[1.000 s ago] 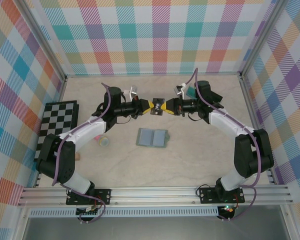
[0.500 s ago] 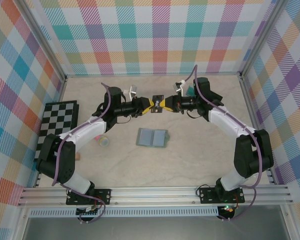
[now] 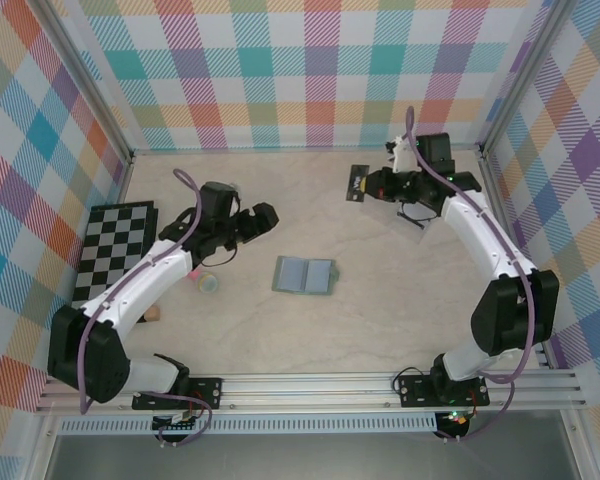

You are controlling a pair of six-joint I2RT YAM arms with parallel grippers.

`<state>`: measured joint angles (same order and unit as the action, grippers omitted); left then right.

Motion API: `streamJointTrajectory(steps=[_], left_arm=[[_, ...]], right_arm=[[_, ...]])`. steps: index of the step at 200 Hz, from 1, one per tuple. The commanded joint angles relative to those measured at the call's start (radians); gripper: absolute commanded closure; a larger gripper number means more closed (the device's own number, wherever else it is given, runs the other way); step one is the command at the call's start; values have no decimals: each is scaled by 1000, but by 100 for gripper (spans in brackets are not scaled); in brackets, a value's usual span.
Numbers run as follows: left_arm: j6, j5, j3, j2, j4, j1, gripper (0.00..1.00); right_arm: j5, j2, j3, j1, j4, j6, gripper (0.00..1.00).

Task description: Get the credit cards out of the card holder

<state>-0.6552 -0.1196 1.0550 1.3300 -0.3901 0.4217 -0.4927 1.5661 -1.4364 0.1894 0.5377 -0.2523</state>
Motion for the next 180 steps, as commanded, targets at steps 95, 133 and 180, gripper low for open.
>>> streamJointTrajectory(steps=[95,133,180], left_arm=[[197,295,12,-110,-263,-47,0],[201,244,-11,-112,-249,-73,0],[154,188,-23,-79,-240,-109,0]], right_arm=[[492,94,-211,-93,348,710,100],[607,261,-391,-147,476,829,100],[592,448,-670,-197,665,950,100]])
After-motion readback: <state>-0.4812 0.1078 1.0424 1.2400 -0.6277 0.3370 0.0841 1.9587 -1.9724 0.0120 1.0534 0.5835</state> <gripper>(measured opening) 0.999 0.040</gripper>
